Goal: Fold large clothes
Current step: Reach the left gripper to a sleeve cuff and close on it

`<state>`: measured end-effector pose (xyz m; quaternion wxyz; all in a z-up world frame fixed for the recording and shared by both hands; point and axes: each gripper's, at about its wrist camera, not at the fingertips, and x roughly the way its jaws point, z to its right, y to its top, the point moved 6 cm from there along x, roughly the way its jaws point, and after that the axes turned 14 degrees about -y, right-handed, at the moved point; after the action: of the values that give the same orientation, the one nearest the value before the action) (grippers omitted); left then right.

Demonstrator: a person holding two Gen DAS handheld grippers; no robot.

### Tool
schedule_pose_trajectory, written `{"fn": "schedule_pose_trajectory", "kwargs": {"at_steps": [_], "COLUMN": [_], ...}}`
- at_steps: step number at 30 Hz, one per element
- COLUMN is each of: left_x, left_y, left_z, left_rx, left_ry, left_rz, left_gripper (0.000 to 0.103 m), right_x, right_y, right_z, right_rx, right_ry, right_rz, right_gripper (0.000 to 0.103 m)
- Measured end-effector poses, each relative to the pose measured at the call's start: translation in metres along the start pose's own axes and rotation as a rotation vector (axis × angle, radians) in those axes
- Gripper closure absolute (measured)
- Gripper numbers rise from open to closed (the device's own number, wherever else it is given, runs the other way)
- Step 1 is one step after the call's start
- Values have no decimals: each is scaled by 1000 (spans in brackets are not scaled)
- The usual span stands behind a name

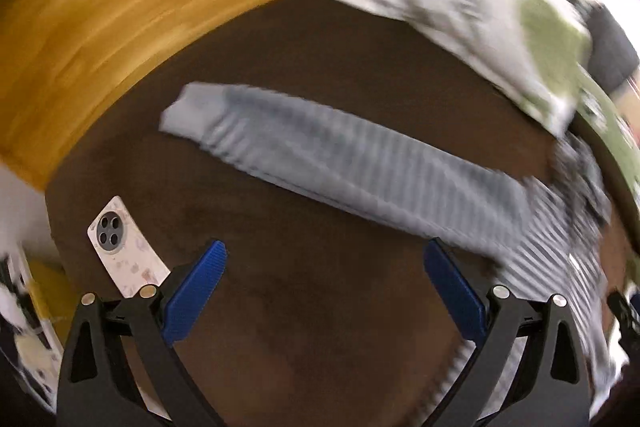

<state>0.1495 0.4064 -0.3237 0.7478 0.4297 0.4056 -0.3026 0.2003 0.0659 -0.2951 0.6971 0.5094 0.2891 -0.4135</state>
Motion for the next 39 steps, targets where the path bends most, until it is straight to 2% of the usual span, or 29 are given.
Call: {"fn": "schedule_pose_trajectory", "kwargs": {"at_steps": [2,6,10,14,18,21,24,29,31,33,34,35,37,39], "left_x": [23,59,77,92,113,123,126,125,128,130,132,133,132,130], "left_y": [6,17,36,61,81,87,96,109,108,104,102,99,94,93], "left_z": [-36,-102,-141,-160,-166,-169,-170,-164,-162,-160,-159,-159,-159,-158], "left_rx": [-91,-289,-376,-422,-433,-432,-420,-416,-419,-404,-401,-404,-419,-408], "left_ry": [4,-41,-53,-94,-130,-125,-126,-189,-182,-166,-174,-186,-224,-220], "left_rz": [21,68,132,171,145,144,169,204,198,184,174,170,189,194], "left_gripper": [6,6,6,6,6,6,6,8,19,60,70,76,79,82], "right_x": [23,60,76,87,98,104,107,115,118,120,121,122,124,125], "right_y": [3,13,26,37,48,55,60,59,56,54,53,52,50,48], "right_z": [-21,-55,-67,-69,-72,-70,-68,-68,-68,-68,-68,-68,-67,-66], "right_rx": [-20,-85,-90,-60,-54,-36,-30,-33,-35,-34,-33,-32,-29,-29], "right_ry": [-13,-60,-79,-75,-99,-97,-102,-106,-111,-109,-109,-110,-107,-111], "right_rz": [5,37,67,70,76,77,86,78,72,64,62,60,54,54], "right_gripper": [6,6,6,6,6,6,6,6,6,6,6,6,6,6]}}
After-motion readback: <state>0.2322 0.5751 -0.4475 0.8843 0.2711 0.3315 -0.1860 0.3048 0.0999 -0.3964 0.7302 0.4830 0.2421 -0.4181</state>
